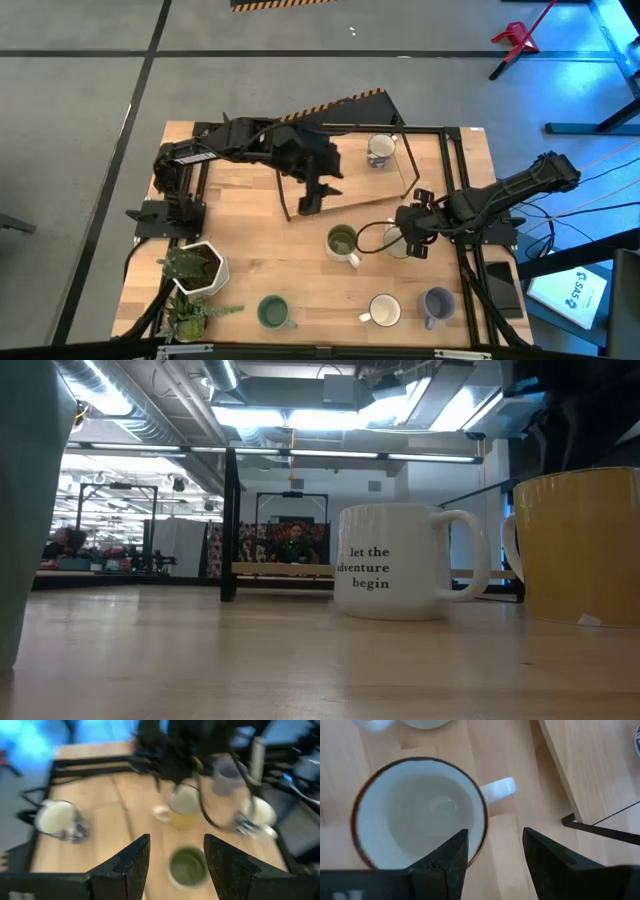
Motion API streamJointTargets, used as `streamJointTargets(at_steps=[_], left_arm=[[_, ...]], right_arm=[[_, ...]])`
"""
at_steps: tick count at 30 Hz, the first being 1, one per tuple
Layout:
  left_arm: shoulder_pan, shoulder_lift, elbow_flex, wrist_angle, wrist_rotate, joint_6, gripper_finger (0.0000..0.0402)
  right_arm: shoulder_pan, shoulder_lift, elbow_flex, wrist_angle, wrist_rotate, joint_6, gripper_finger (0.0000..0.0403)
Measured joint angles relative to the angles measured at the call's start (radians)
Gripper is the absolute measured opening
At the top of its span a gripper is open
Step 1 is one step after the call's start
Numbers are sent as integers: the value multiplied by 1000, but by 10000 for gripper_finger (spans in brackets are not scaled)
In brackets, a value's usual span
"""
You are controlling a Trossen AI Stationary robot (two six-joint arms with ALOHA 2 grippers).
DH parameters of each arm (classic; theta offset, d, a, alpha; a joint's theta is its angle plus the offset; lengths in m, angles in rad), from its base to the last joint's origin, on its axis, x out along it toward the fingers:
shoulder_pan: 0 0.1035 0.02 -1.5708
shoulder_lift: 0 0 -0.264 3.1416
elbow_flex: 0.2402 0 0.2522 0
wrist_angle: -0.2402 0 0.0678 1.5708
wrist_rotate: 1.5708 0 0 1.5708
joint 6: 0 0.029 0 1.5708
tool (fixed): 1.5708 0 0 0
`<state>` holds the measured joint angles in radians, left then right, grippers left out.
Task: Place coffee mugs
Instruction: Put the yellow mug on the shelf
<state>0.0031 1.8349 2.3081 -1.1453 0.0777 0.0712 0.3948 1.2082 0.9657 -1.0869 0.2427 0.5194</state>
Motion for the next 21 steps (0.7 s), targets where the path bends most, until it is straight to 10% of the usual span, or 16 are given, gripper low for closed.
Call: streamJointTargets(at_steps=[5, 21], left_arm=[[15, -4, 1, 105, 195, 38, 181], [-1, 226, -2, 213, 40, 173, 181]], right_arm=[[86, -25, 0, -3, 31, 40, 175], [371, -189, 0, -178, 188, 673, 175]])
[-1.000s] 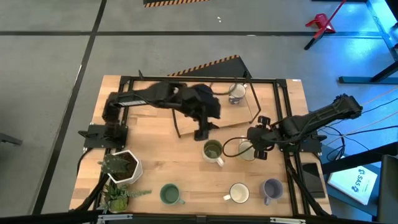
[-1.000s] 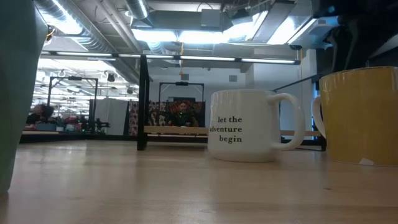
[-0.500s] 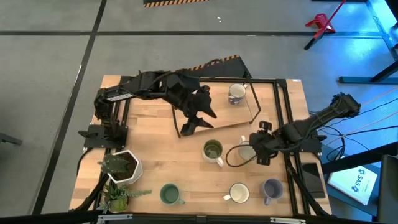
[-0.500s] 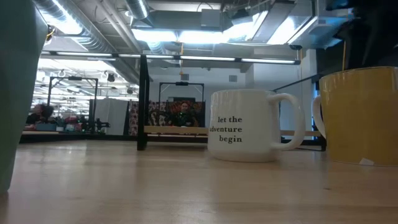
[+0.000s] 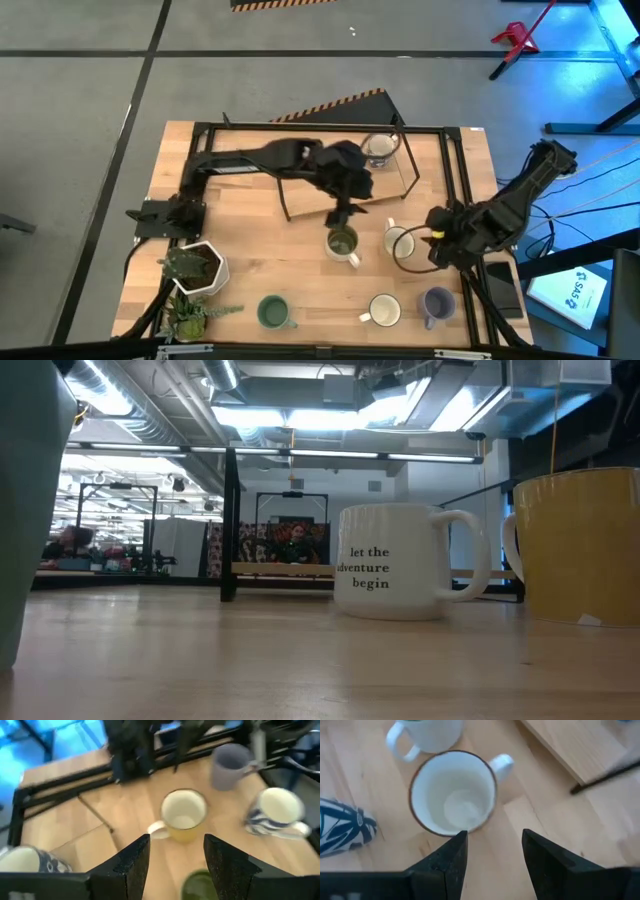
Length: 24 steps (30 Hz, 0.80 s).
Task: Place coffee mugs
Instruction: Put the yellow mug on the shelf
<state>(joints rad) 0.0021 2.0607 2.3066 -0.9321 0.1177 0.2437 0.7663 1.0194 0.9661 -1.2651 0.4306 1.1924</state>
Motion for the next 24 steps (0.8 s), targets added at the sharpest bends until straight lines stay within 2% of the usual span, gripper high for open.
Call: streamJointTargets(at_steps=[5, 9, 17, 21, 24], left_arm=[[-5, 80, 2, 103, -60, -32, 181], [-6, 143, 2, 121, -99, -82, 181], [-10, 233, 2, 162, -97, -168, 181], [-22, 246, 2, 203, -52, -230, 181], [-37, 255, 3, 241, -94, -235, 181]], right_arm=[[46, -14, 0, -49, 4, 85, 175], [54, -14, 0, -50, 5, 99, 175], [54, -14, 0, -50, -4, 113, 175], [54, -14, 0, -50, -3, 113, 175], [54, -14, 0, -50, -3, 113, 175]])
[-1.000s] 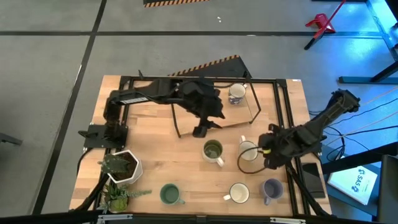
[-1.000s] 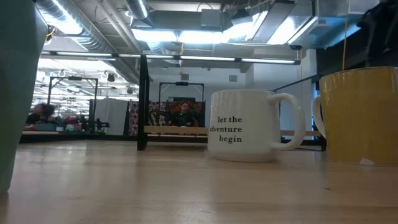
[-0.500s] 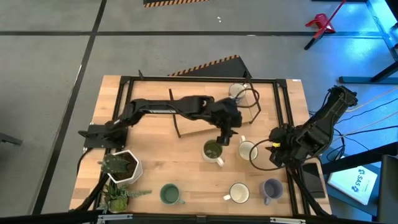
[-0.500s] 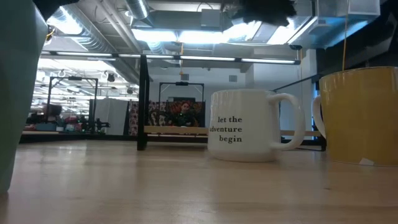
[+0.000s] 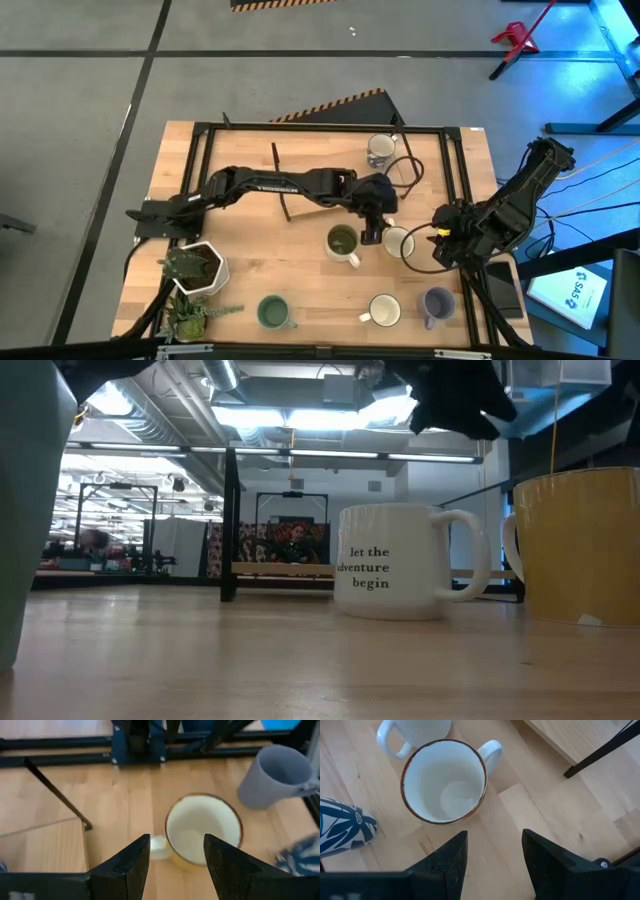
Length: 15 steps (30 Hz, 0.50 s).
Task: Place coffee mugs
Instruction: Put the yellow mug on the shelf
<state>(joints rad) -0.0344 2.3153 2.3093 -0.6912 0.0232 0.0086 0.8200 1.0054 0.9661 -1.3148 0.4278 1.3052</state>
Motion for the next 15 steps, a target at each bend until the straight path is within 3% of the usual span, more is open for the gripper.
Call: streamJointTargets(at_steps=[15], left_arm=[[-15, 60, 0, 65, -83, -46, 181]], right_arm=[[-1, 0, 0, 2, 3, -1, 175]])
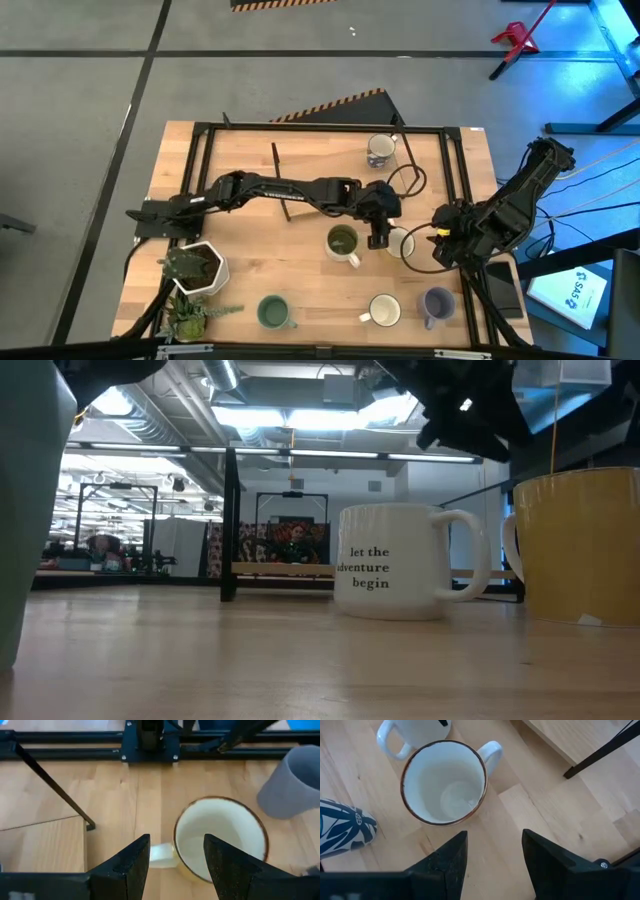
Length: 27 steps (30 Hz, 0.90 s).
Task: Place coffee mugs
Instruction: Put the yellow mug on the shelf
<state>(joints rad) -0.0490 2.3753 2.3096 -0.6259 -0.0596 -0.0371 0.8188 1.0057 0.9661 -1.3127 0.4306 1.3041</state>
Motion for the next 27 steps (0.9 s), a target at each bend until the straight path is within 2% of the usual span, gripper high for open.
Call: streamJointTargets(at_steps=[6, 16, 27], left_arm=[[-3, 11, -2, -7, -54, -6, 181], [-26, 25, -2, -9, -52, -8, 181], [-39, 60, -2, -22, -94, -15, 181]], right_arm=[[0, 0, 0, 2, -1, -1, 175], [0, 0, 0, 2, -3, -6, 175], [0, 0, 0, 4, -4, -26, 175]])
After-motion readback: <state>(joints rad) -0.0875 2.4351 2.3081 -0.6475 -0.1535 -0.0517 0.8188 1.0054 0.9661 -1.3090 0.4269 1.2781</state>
